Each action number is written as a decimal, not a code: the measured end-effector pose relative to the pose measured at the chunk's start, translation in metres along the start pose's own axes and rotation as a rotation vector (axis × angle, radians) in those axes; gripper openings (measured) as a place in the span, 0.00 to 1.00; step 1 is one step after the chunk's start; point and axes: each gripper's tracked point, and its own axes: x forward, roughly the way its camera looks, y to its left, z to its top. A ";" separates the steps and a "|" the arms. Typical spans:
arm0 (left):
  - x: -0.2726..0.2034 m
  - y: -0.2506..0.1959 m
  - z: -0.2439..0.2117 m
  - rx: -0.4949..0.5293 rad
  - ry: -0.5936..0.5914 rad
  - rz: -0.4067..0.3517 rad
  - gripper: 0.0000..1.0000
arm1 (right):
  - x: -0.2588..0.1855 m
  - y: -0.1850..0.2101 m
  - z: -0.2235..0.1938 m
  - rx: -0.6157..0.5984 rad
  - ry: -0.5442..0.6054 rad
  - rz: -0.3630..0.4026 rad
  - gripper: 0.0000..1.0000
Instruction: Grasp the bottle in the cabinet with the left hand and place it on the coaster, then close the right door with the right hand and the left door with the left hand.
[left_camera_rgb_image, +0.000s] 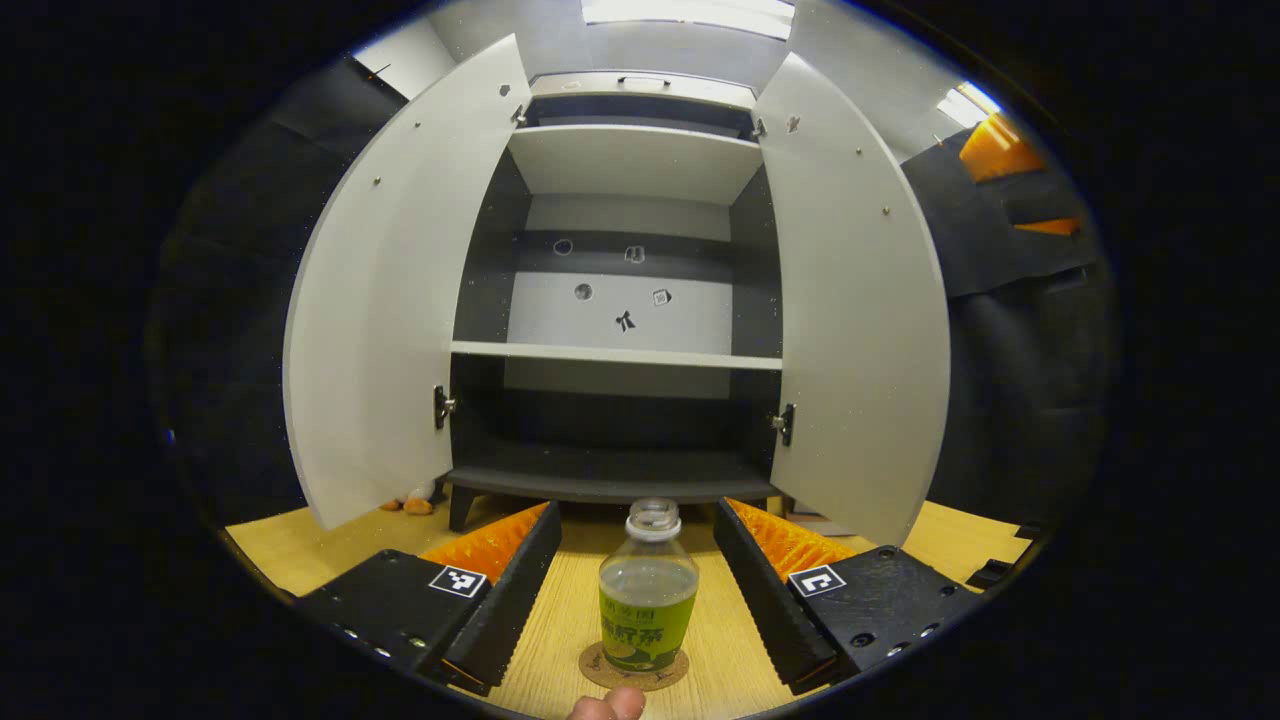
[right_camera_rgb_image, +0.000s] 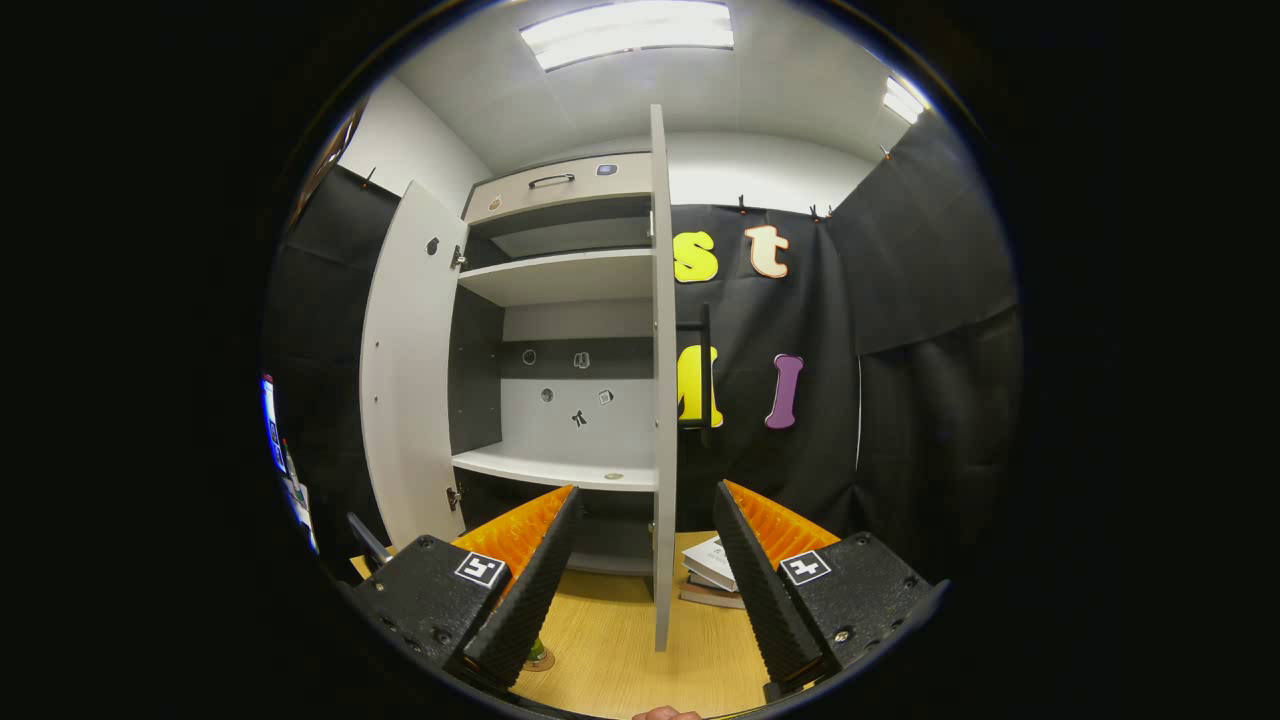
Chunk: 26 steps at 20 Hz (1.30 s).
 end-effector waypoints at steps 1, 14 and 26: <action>-0.005 0.000 0.017 -0.008 -0.016 -0.010 0.94 | 0.000 -0.001 -0.002 0.011 -0.008 -0.004 0.82; -0.054 0.031 0.097 -0.069 0.029 0.002 0.95 | 0.056 -0.099 0.058 0.125 -0.166 -0.134 0.82; -0.060 0.046 0.088 -0.070 0.063 0.065 0.95 | 0.138 -0.107 0.091 0.184 -0.130 -0.112 0.83</action>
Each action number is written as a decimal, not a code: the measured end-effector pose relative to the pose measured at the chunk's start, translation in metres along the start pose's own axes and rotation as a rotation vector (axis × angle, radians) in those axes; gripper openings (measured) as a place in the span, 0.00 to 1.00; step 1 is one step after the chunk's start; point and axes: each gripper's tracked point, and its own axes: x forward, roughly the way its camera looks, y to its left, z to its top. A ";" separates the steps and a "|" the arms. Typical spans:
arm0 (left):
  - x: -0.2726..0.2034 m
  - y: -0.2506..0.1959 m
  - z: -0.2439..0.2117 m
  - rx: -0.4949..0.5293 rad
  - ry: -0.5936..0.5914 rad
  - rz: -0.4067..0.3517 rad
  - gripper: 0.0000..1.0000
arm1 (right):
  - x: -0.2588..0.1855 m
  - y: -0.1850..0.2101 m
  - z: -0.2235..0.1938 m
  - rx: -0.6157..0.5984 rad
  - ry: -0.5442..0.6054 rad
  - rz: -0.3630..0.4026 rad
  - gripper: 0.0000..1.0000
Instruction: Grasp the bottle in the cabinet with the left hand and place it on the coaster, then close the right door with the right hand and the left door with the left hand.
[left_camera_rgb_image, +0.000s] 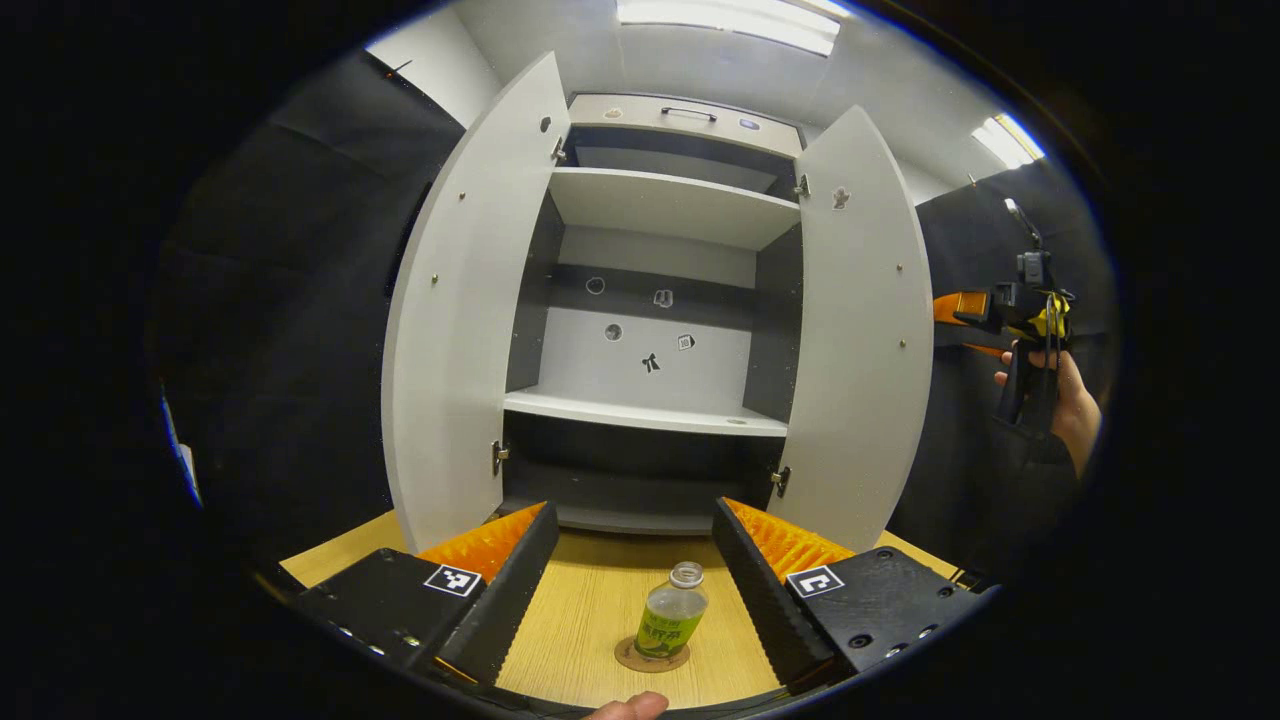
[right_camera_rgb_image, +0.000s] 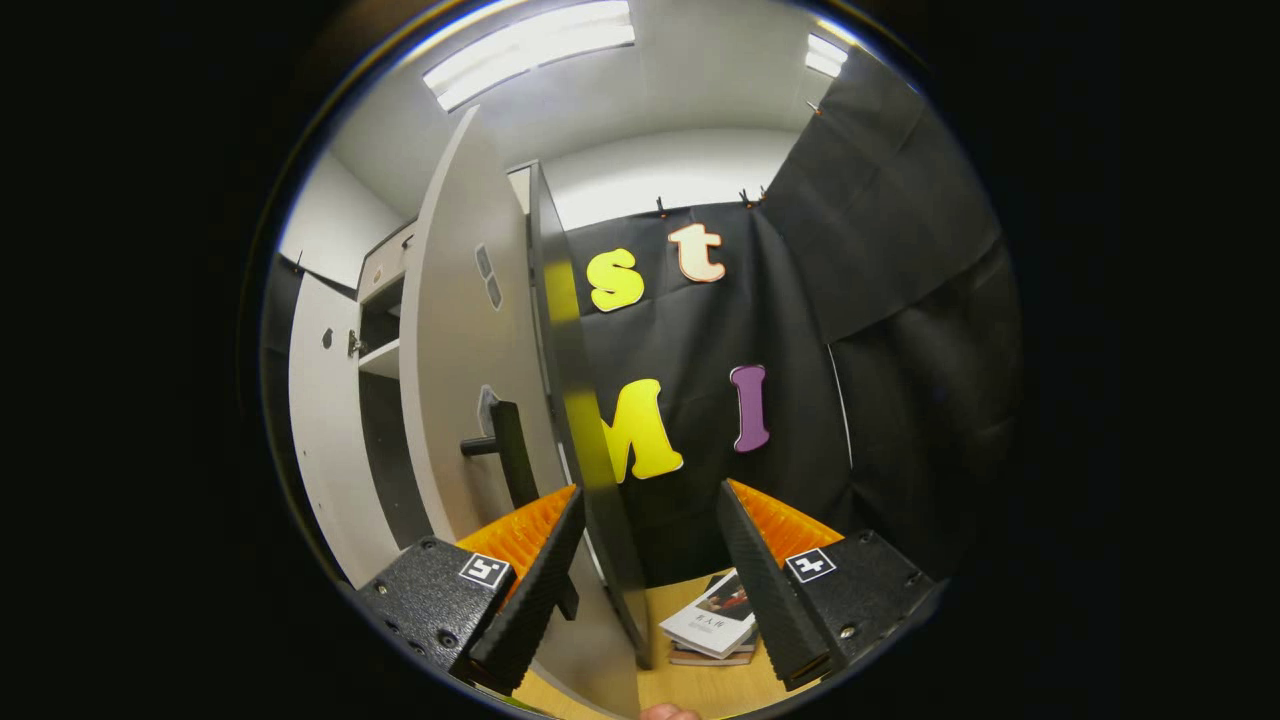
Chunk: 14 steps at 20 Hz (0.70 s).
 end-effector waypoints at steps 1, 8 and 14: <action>0.000 0.001 0.000 0.004 0.001 0.004 0.95 | 0.000 0.001 -0.004 0.004 0.004 -0.004 0.82; 0.005 0.009 0.002 -0.011 -0.018 0.030 0.95 | -0.004 0.030 -0.009 -0.010 0.032 0.044 0.81; 0.000 0.027 0.002 -0.017 -0.030 0.075 0.95 | -0.006 0.094 -0.025 -0.036 0.067 0.170 0.81</action>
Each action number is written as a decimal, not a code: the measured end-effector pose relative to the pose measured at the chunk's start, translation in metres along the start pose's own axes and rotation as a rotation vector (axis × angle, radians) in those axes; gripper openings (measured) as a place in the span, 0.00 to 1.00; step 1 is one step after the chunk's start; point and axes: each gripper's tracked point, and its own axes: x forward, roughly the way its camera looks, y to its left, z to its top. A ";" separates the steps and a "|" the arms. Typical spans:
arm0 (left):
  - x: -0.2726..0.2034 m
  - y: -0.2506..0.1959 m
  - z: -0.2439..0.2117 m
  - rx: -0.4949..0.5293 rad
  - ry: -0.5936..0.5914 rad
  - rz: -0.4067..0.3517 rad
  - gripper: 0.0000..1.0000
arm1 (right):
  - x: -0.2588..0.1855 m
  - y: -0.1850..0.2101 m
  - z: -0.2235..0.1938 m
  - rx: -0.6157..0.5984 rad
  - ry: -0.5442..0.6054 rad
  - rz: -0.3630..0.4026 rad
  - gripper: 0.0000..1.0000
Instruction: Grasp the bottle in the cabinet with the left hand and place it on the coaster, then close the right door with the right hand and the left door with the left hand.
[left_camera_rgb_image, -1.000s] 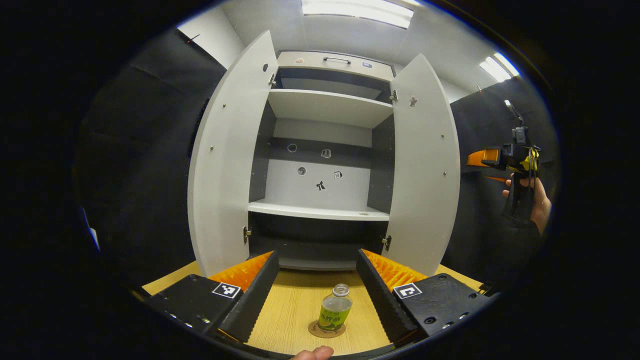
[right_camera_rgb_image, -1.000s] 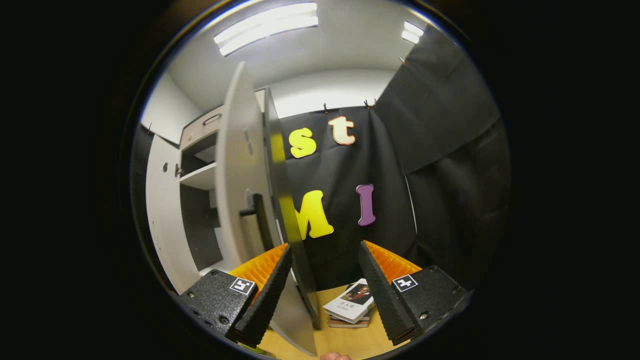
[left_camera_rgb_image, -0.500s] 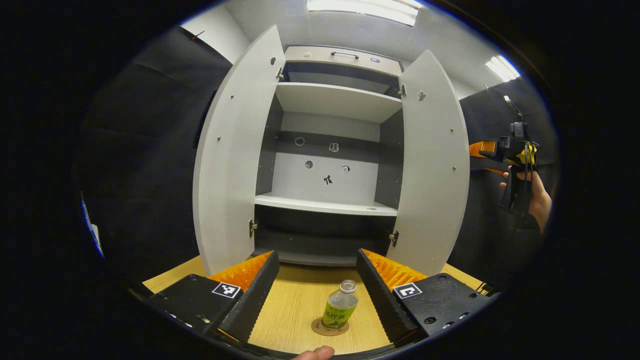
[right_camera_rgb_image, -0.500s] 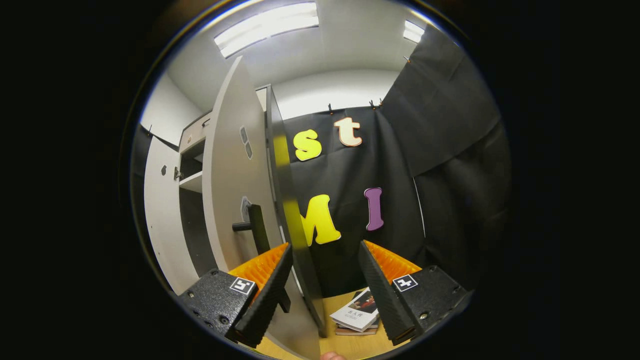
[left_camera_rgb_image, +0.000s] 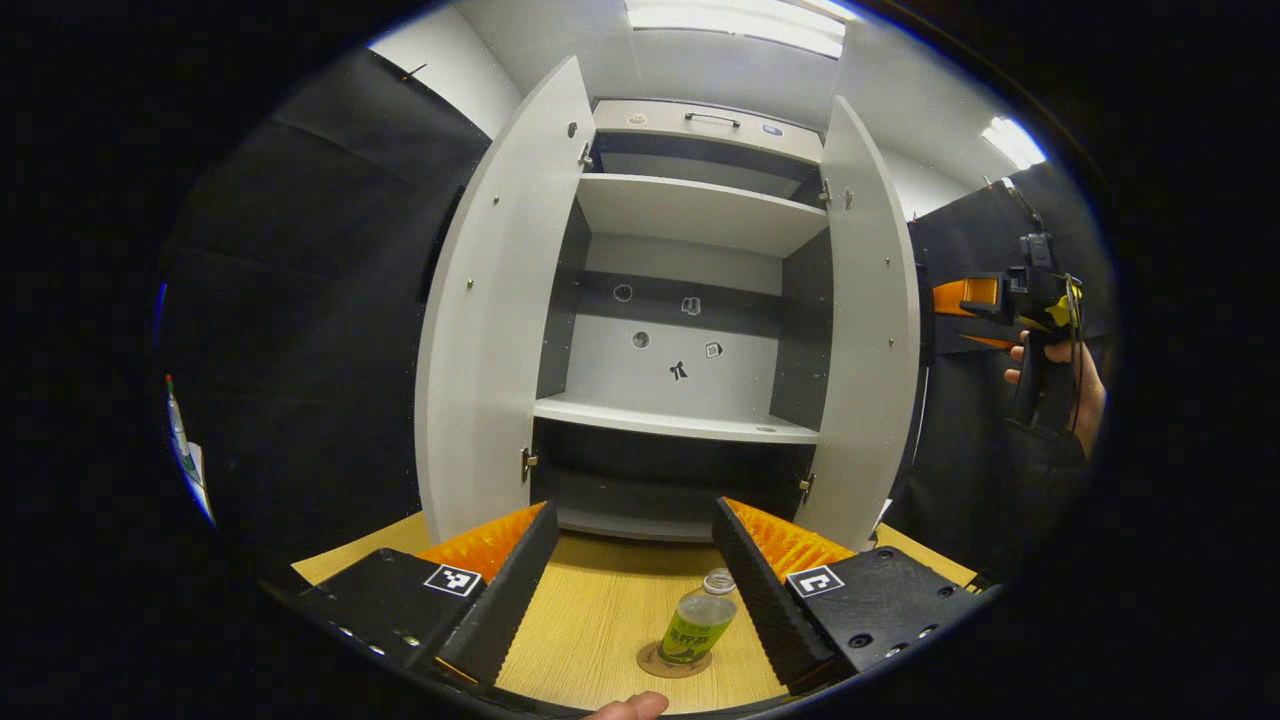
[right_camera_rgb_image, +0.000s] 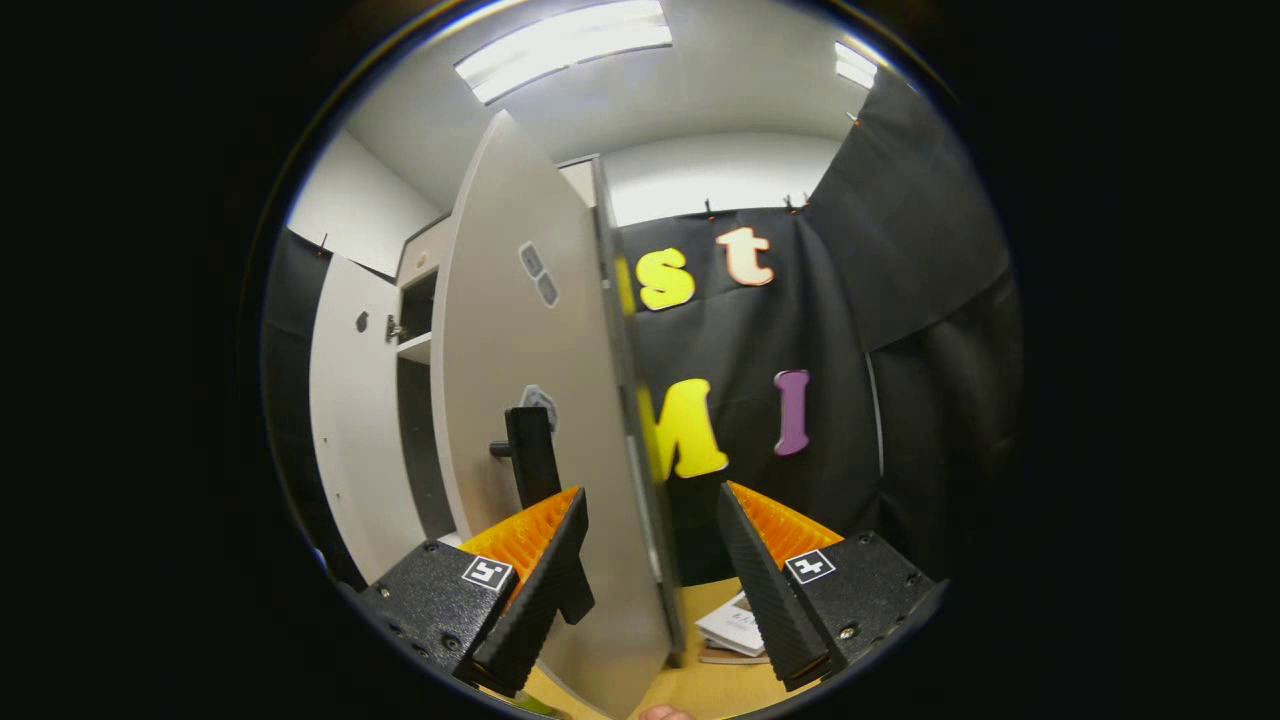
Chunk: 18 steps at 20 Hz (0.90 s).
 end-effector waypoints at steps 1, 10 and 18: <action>0.000 0.005 -0.001 -0.002 0.003 0.012 0.95 | 0.004 0.008 -0.002 0.001 0.006 0.009 0.81; -0.014 0.048 -0.002 -0.004 0.022 0.122 0.95 | 0.059 0.072 -0.023 -0.005 0.033 0.090 0.82; -0.022 0.060 -0.003 -0.013 0.031 0.138 0.95 | 0.035 0.069 -0.009 -0.032 -0.008 0.095 0.82</action>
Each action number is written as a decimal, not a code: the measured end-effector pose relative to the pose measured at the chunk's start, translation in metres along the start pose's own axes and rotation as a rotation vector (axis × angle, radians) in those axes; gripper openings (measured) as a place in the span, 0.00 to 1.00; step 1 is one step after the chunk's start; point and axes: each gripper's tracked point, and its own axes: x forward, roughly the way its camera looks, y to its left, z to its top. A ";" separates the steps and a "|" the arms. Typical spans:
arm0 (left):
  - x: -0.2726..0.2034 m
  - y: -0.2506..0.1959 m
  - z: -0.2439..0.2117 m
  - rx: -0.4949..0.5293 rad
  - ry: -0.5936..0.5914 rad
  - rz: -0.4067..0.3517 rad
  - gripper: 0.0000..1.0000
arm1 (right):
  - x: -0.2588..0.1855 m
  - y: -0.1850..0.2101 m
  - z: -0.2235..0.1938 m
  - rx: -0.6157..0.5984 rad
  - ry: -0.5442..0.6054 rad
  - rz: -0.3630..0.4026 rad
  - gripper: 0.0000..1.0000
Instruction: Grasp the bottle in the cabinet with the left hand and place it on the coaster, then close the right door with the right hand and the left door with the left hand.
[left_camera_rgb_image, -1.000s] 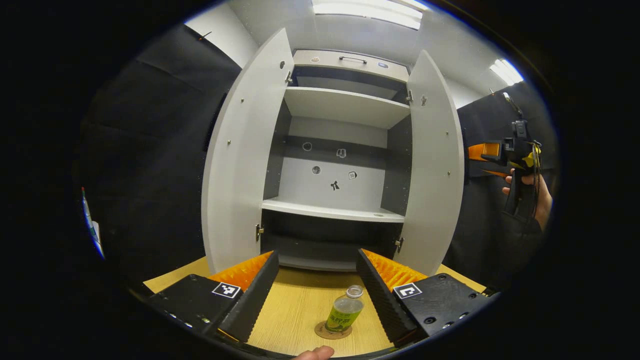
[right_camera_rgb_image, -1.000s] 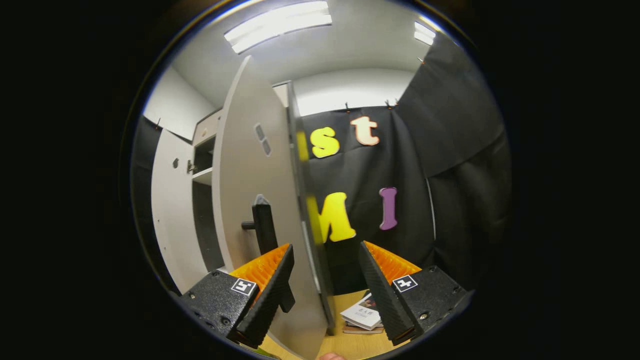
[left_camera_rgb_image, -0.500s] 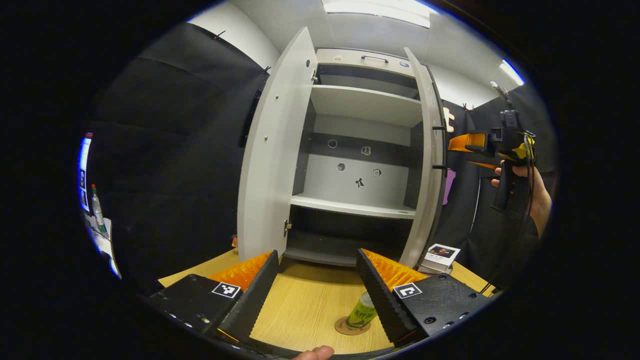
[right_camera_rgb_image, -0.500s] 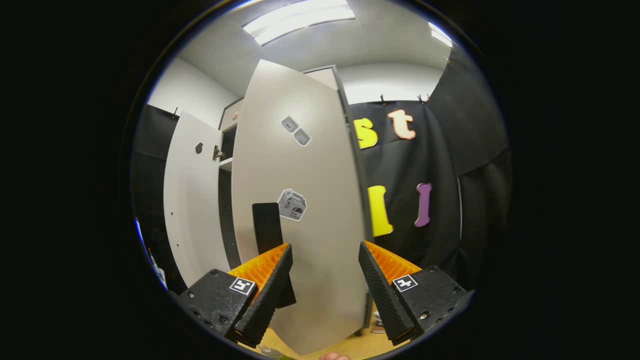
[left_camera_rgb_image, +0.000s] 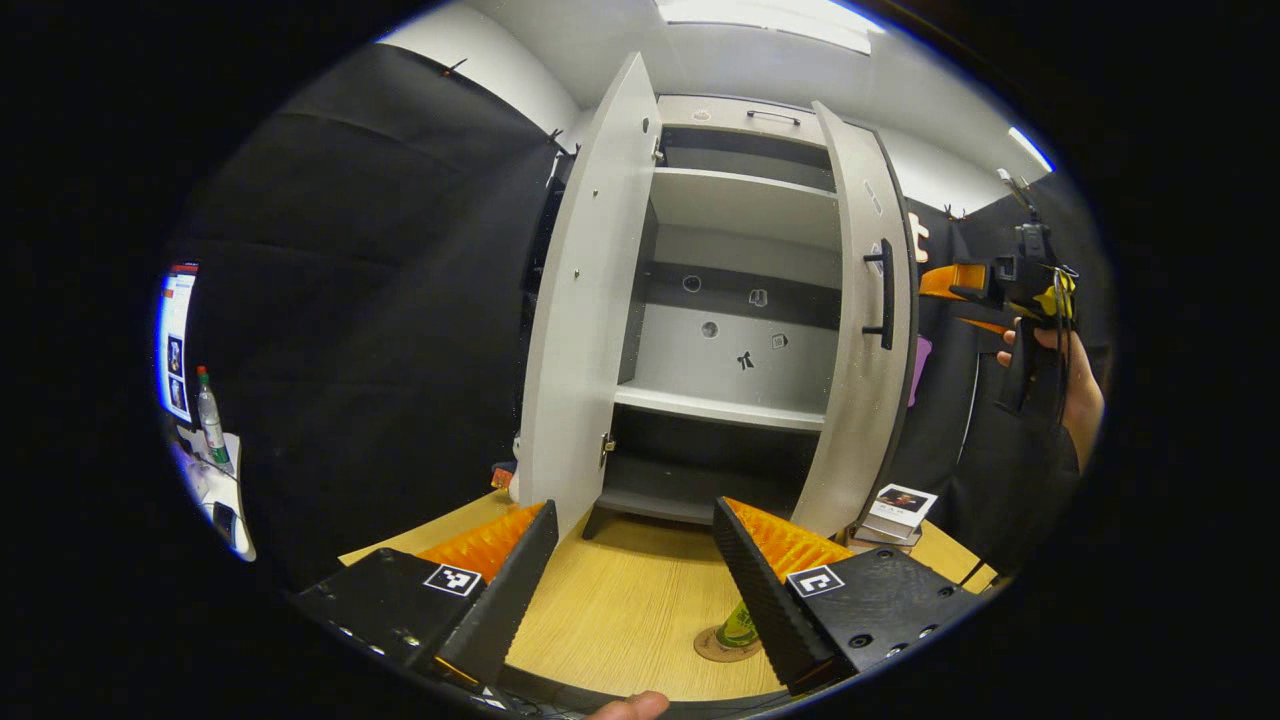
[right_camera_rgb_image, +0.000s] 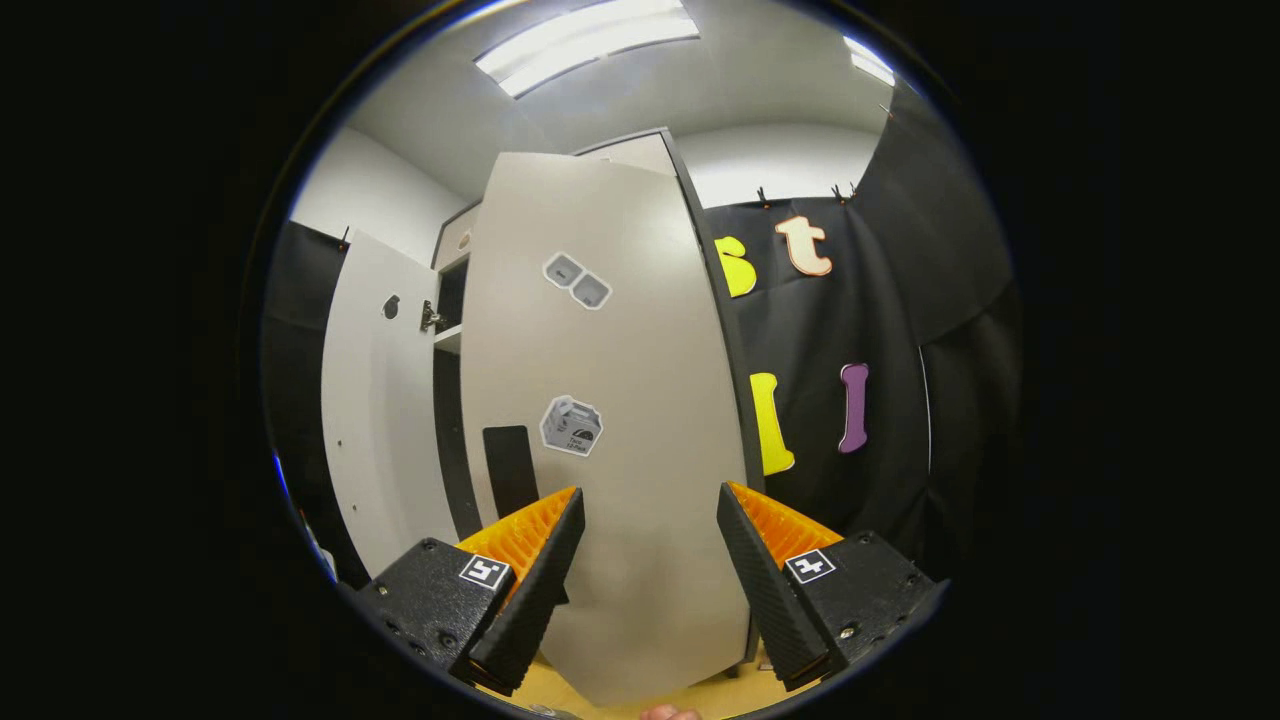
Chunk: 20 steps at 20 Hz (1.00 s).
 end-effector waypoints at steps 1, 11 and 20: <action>0.001 0.000 0.003 0.010 -0.005 -0.004 0.95 | -0.008 0.003 0.001 -0.013 -0.004 0.009 0.82; 0.008 -0.025 0.027 0.031 -0.048 -0.090 0.95 | -0.093 0.002 -0.058 -0.005 0.025 0.008 0.82; 0.008 -0.012 0.053 -0.051 -0.101 -0.038 0.95 | -0.161 -0.010 -0.147 -0.034 0.069 -0.094 0.83</action>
